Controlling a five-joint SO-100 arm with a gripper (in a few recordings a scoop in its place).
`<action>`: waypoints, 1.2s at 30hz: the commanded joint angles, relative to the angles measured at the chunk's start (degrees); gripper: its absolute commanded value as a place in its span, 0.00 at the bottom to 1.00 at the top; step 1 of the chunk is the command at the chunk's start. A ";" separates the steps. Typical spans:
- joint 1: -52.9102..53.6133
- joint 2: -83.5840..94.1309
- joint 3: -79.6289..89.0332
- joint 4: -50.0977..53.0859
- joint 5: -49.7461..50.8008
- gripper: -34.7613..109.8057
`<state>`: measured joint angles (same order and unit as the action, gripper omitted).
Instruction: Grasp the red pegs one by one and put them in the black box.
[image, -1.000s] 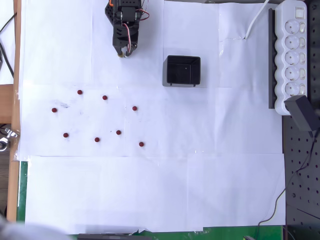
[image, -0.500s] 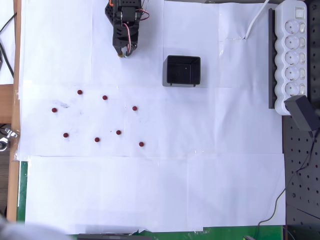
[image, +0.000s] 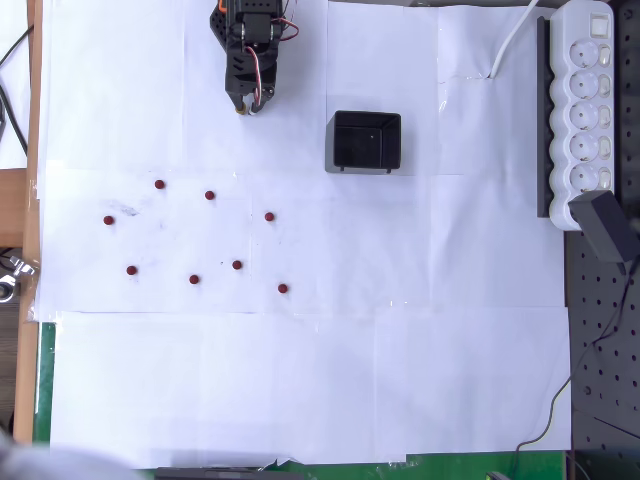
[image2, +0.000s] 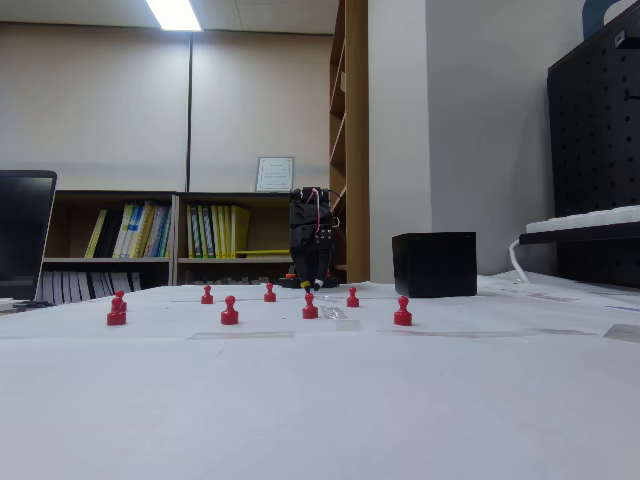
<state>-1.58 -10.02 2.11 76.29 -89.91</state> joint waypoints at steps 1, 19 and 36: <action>-0.88 1.85 -0.70 -2.64 3.34 0.24; -3.25 38.67 -0.26 -52.82 3.34 0.31; -3.78 68.20 3.43 -85.34 8.44 0.33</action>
<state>-3.78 53.61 2.90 -5.89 -80.42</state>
